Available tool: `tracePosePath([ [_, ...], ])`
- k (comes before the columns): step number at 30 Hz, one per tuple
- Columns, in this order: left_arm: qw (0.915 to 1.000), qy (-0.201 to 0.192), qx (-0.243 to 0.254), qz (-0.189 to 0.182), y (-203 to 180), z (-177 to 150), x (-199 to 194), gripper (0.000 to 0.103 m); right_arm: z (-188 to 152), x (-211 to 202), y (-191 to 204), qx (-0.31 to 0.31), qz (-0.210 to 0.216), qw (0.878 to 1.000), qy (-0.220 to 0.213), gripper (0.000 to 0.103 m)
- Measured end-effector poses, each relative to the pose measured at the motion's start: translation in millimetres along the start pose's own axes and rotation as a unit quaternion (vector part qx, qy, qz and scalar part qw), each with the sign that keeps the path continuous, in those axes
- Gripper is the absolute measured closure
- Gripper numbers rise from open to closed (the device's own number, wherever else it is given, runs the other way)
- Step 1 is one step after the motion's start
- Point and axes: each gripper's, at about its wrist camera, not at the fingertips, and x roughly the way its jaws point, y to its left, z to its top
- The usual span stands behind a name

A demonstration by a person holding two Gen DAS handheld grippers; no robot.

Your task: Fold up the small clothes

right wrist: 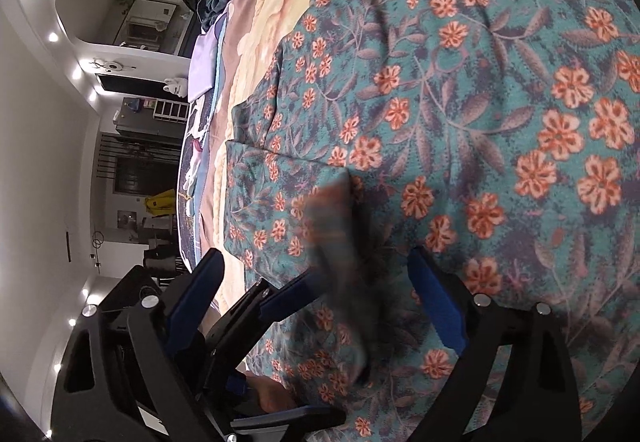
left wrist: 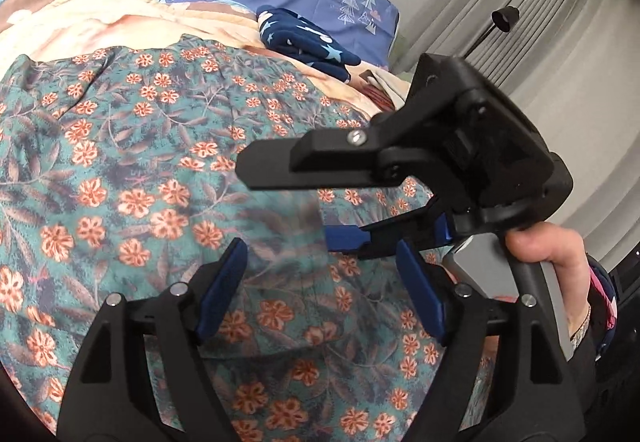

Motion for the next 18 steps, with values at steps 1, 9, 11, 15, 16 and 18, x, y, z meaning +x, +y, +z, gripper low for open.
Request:
tracePosePath([
  [1,1.0,0.001,-0.002,0.003,1,0,0,0.025,-1,-1,-1,0.001,-0.003,1.0,-0.002,0.017],
  [9,0.9991,-0.005,-0.025,0.035,13,-16,-33,0.025,-2,1,-14,0.019,-0.016,1.0,-0.013,0.069],
  [11,0.9985,-0.014,-0.035,0.041,20,-19,-45,0.025,-3,-1,-17,0.019,-0.037,0.999,-0.022,0.096],
  [15,0.9959,-0.042,-0.052,0.06,34,-21,-74,0.024,-3,-10,-12,0.005,-0.049,0.997,-0.054,0.1],
  [16,0.9951,-0.049,-0.058,0.062,37,-20,-80,0.024,-3,-15,-9,0.002,-0.047,0.997,-0.064,0.1],
  [18,0.9931,-0.065,-0.07,0.069,46,-20,-95,0.023,-1,-25,-4,0.0,-0.04,0.996,-0.082,0.1],
])
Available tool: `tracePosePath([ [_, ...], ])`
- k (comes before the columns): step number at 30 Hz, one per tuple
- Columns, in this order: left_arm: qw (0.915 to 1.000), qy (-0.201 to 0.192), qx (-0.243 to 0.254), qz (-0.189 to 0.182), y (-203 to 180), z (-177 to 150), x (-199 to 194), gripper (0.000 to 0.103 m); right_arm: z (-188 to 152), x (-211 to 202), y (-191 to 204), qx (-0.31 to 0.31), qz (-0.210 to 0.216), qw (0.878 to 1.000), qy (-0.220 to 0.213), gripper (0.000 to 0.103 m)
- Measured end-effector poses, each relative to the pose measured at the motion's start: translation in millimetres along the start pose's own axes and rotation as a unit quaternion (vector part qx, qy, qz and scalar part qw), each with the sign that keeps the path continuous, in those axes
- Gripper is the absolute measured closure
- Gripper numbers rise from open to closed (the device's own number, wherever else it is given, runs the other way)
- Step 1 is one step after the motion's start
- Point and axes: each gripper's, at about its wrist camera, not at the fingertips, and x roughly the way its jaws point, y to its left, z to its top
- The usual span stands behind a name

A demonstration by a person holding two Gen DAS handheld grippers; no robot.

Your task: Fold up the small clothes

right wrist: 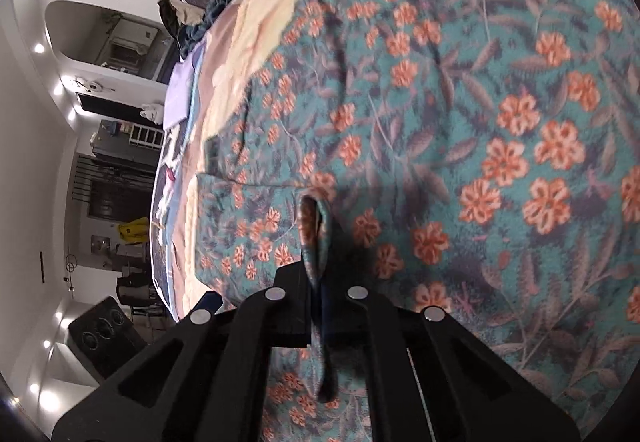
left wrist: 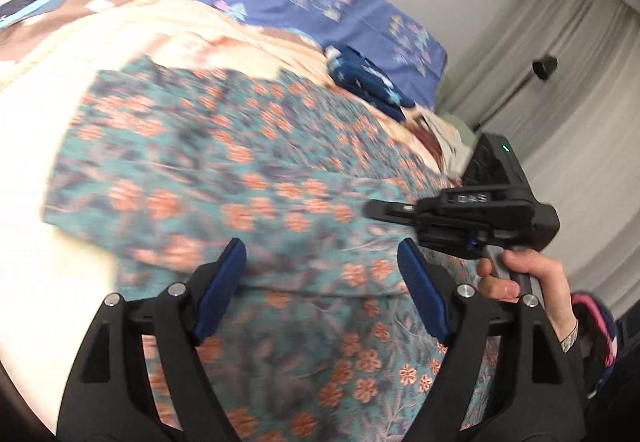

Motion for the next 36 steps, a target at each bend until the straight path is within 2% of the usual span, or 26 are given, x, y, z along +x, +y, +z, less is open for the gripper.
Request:
tracePosePath([
  [4,0.9995,-0.023,-0.017,0.015,15,8,-19,0.023,12,-22,6,-0.004,0.002,0.999,-0.035,0.1],
  [12,0.9982,-0.043,-0.035,0.025,37,16,-39,0.022,37,-55,-18,0.017,-0.051,0.995,-0.079,0.1],
  [19,0.9981,-0.035,-0.041,0.03,48,18,-32,0.021,50,-87,-39,0.046,-0.045,0.992,-0.107,0.1],
  [21,0.9986,-0.027,-0.035,0.028,45,17,-28,0.021,52,-94,-36,0.048,-0.034,0.992,-0.112,0.1],
  [26,0.9979,-0.021,-0.028,0.054,44,14,-20,0.021,66,-118,-21,0.036,-0.04,0.989,-0.137,0.1],
  [31,0.9954,-0.023,-0.045,0.081,56,17,-14,0.021,76,-130,-26,0.042,-0.062,0.986,-0.151,0.1],
  [36,0.9942,-0.023,-0.057,0.088,62,31,-12,0.021,77,-129,-52,0.062,-0.082,0.983,-0.152,0.1],
])
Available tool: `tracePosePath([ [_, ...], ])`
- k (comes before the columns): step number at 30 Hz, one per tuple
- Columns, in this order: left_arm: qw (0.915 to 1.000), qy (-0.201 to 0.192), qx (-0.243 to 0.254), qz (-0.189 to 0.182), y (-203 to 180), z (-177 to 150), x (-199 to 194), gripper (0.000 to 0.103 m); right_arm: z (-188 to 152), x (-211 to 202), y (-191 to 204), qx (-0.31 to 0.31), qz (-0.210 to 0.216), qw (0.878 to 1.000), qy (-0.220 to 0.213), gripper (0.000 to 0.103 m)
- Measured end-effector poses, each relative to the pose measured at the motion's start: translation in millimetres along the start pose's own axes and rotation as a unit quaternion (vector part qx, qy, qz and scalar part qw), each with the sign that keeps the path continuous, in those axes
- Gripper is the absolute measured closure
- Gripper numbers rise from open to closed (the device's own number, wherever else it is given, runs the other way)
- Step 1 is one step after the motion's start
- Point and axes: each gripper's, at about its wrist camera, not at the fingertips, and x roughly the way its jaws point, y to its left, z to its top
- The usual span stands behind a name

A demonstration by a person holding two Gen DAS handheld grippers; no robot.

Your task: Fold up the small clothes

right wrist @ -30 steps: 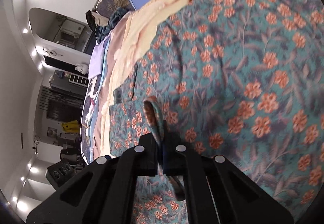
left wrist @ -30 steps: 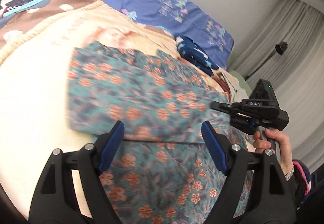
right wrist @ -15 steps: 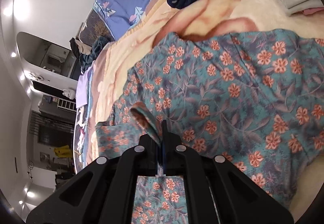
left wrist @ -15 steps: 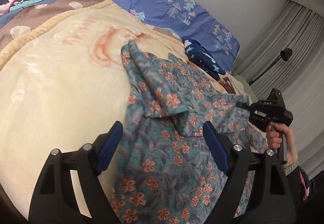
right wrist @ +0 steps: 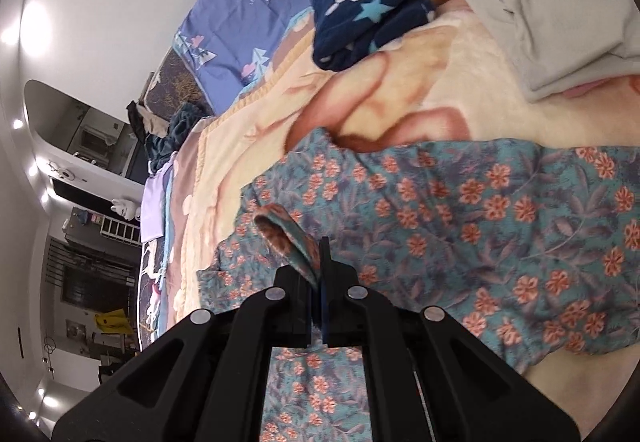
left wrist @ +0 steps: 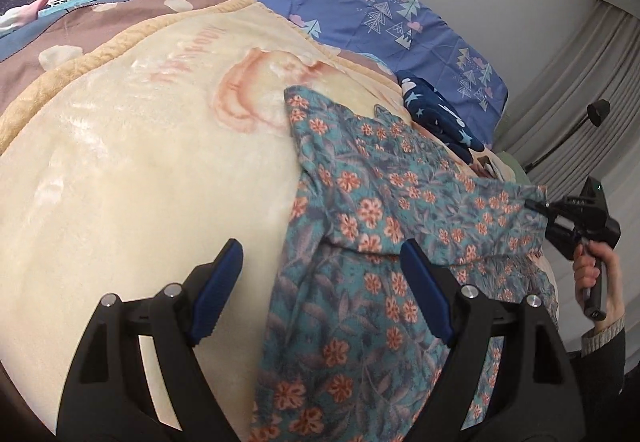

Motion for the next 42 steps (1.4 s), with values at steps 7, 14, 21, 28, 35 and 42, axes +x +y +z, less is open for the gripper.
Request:
tracePosePath([
  [7,0.9999,-0.009,0.01,0.004,-20,46,19,0.021,0,9,-34,0.028,-0.018,0.999,0.002,0.1],
  [14,0.9982,0.029,0.047,0.024,-36,57,76,0.021,-3,13,-47,0.018,-0.06,0.998,0.001,0.1],
  [21,0.9919,0.034,0.081,0.092,-25,46,101,0.023,3,23,-41,-0.009,-0.083,0.996,-0.015,0.097],
  [28,0.9845,0.03,0.116,0.128,-30,43,107,0.021,0,3,-52,-0.007,-0.121,0.992,-0.029,0.078],
  [35,0.9849,0.026,0.117,0.125,-30,41,107,0.019,-47,-25,-57,0.009,-0.06,0.998,0.007,0.078],
  [42,0.9867,0.023,0.111,0.116,-28,41,106,0.019,-59,-17,-75,0.056,-0.095,0.994,0.011,0.078],
])
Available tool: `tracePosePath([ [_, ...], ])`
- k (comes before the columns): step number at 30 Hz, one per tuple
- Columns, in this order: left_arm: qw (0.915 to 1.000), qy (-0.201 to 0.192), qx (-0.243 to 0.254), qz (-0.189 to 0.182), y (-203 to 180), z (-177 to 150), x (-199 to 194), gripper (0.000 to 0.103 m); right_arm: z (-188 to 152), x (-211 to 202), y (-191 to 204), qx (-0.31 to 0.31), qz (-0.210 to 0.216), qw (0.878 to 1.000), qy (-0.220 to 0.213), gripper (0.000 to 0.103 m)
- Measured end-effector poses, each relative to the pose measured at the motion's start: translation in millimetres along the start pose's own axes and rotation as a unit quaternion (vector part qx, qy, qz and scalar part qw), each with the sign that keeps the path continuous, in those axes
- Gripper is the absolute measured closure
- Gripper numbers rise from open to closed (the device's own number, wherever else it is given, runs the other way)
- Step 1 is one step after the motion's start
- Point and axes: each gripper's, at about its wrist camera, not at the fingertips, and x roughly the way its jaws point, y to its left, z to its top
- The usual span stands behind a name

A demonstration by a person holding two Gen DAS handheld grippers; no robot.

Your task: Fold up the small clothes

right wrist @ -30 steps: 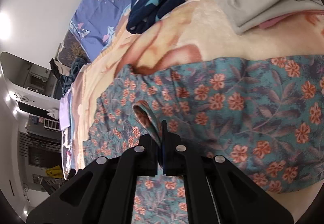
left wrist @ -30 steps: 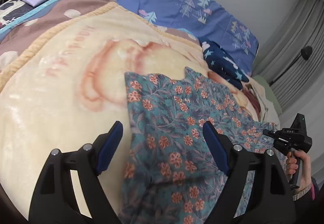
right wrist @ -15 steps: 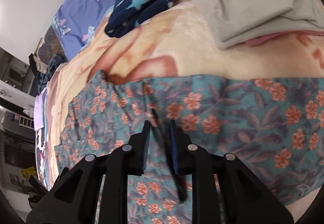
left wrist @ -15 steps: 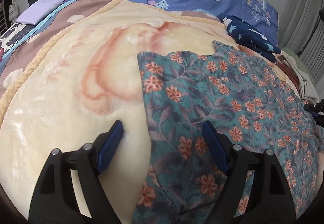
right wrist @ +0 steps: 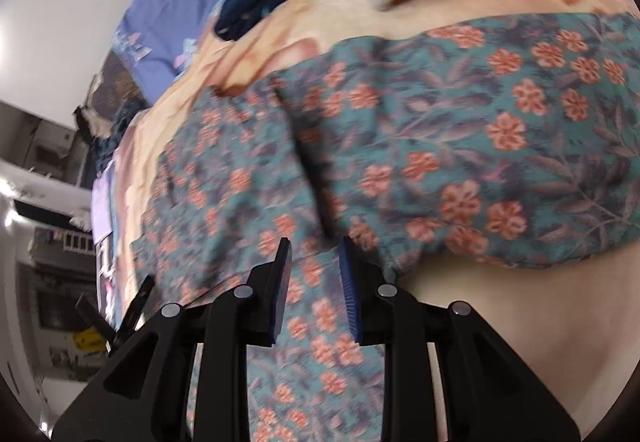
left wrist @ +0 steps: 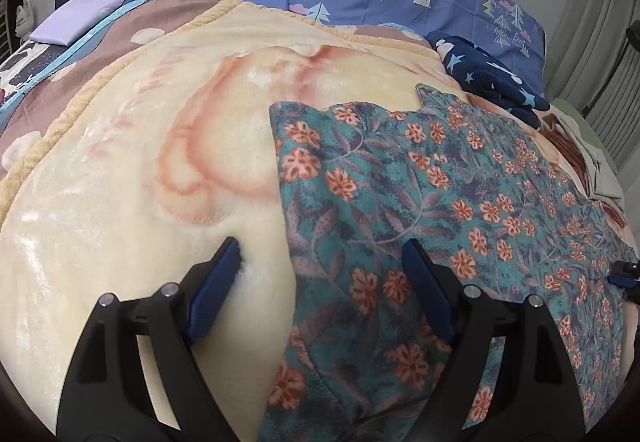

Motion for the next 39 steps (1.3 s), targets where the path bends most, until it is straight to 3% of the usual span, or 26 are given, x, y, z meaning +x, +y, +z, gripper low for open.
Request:
tracePosePath([
  [3,1.0,-0.002,-0.004,-0.005,1,-1,0,0.019,1,8,-1,0.017,0.027,0.999,0.0,0.074],
  [7,1.0,-0.003,-0.005,-0.007,1,-1,0,0.019,5,18,3,0.02,0.032,0.999,-0.004,0.076],
  [8,1.0,-0.002,-0.005,-0.007,2,-1,0,0.019,6,17,3,0.02,0.023,0.999,-0.012,0.095],
  [9,1.0,-0.003,-0.005,-0.008,2,-1,0,0.019,6,15,3,0.017,0.022,0.999,-0.019,0.097],
  [14,1.0,-0.002,-0.004,-0.006,1,-1,1,0.019,6,0,1,0.007,0.007,0.999,-0.041,0.097],
  [19,1.0,-0.003,-0.004,-0.006,1,-1,0,0.019,9,6,-2,-0.004,-0.004,1.0,-0.027,0.097],
  [20,1.0,-0.003,-0.004,-0.006,1,-1,0,0.019,8,5,-2,-0.005,0.0,1.0,-0.027,0.095],
  [23,1.0,-0.004,-0.004,-0.007,0,-2,0,0.019,4,-7,-8,0.003,0.035,0.999,-0.032,0.075],
  [27,1.0,-0.004,-0.004,-0.007,0,-2,0,0.019,-5,-50,-33,0.018,0.06,0.995,-0.079,0.065],
  [29,1.0,-0.004,-0.004,-0.007,0,-2,0,0.019,-8,-78,-62,0.046,0.077,0.99,-0.106,0.064],
  [33,1.0,-0.004,-0.003,-0.007,0,-2,0,0.019,-17,-147,-141,0.118,0.091,0.97,-0.192,0.061],
  [35,1.0,-0.004,-0.003,-0.006,0,-2,0,0.019,-28,-183,-192,0.167,0.093,0.95,-0.248,0.058],
  [39,1.0,-0.004,0.0,-0.005,-1,-2,0,0.018,-57,-226,-285,0.273,0.103,0.905,-0.311,0.058],
])
